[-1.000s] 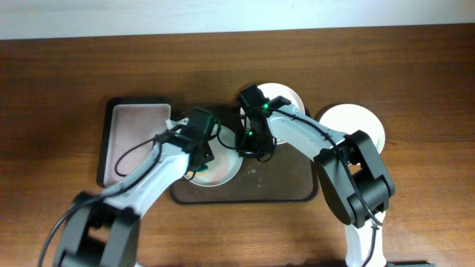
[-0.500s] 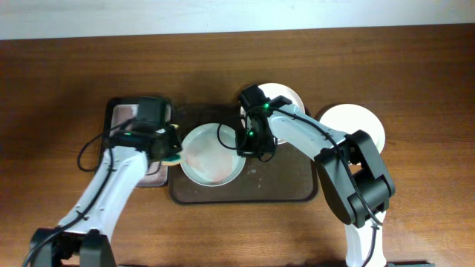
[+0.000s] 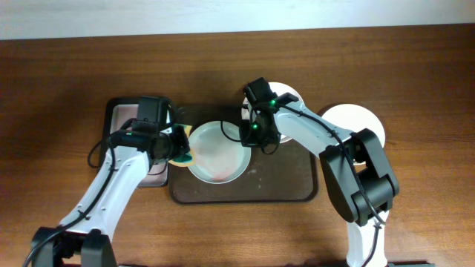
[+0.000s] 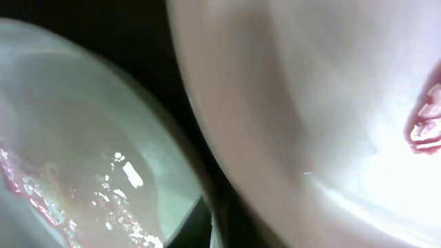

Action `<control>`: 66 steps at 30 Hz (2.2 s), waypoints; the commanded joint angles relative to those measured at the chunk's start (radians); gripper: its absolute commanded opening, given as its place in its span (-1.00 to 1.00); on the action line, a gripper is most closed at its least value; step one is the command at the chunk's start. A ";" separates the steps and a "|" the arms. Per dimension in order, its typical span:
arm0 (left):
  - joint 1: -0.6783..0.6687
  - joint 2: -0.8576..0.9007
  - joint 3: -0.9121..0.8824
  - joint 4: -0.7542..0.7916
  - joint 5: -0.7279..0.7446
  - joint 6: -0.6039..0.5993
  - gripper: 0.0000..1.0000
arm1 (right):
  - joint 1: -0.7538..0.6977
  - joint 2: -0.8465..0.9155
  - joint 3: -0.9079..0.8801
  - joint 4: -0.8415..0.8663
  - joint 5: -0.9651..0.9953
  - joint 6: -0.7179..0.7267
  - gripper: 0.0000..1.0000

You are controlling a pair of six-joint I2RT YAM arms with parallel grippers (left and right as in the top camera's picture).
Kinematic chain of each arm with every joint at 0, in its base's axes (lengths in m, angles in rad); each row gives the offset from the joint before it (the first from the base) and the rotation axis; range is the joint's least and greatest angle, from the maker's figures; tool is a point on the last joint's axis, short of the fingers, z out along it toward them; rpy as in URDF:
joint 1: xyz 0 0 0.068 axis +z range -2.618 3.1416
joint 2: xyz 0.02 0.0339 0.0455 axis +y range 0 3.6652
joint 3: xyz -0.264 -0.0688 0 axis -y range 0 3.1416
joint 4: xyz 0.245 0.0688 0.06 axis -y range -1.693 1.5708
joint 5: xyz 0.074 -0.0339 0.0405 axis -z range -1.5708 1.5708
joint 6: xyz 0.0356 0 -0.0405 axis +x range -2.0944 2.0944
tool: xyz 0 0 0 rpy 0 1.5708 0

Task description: Clean dirty plates on tray and stack at the side

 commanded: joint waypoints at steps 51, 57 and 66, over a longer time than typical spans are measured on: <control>-0.242 0.047 0.007 0.027 -0.420 -0.298 -1.00 | 0.012 0.012 -0.011 -0.097 0.008 0.102 -0.92; -0.133 0.000 0.007 0.003 -0.237 -0.098 -1.00 | 0.012 -0.002 -0.011 -0.109 -0.027 -0.016 -0.92; 0.168 0.003 0.006 -0.012 0.069 0.257 -1.00 | 0.011 -0.191 -0.011 -0.165 0.061 -0.086 -0.92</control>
